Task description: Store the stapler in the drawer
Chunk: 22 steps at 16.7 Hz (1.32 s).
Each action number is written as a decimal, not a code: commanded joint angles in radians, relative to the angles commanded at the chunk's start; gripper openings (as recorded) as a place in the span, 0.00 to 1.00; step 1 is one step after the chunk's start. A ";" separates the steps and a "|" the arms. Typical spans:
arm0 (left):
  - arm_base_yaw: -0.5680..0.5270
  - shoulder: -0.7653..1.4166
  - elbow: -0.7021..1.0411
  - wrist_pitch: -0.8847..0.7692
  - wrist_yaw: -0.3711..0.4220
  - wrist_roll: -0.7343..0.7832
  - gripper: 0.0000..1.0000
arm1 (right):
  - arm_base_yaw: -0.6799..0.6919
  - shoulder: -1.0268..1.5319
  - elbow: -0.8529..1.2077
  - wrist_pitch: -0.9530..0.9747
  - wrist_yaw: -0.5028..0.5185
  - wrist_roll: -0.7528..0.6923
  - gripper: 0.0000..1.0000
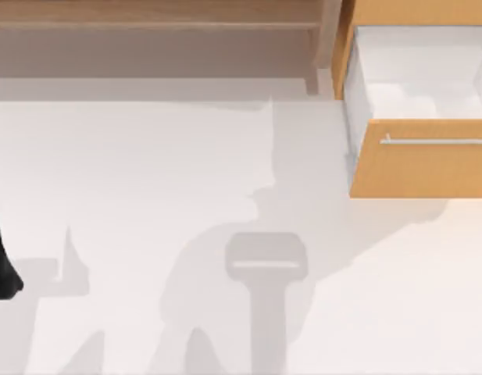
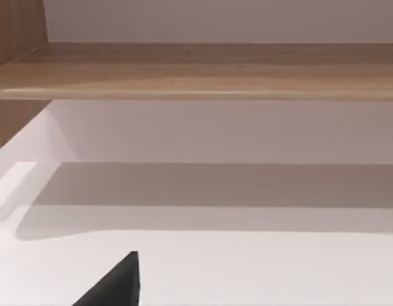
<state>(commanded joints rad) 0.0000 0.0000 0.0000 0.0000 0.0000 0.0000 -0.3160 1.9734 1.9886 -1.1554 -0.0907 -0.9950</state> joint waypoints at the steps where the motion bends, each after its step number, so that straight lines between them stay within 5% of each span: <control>1: 0.000 0.000 0.000 0.000 0.000 0.000 1.00 | 0.045 0.023 0.043 -0.027 -0.006 0.084 0.00; 11: 0.000 0.000 0.000 0.000 0.000 0.000 1.00 | 0.424 0.363 0.191 -0.128 0.052 1.014 0.00; 15: 0.000 0.000 0.000 0.000 0.000 0.000 1.00 | 0.452 0.467 0.193 -0.143 0.098 1.155 0.00; 22: 0.000 0.000 0.000 0.000 0.000 0.000 1.00 | 0.448 0.474 0.185 -0.139 0.098 1.164 0.00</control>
<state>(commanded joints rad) 0.0000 0.0000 0.0000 0.0000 0.0000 0.0000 0.1323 2.4470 2.1732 -1.2939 0.0077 0.1693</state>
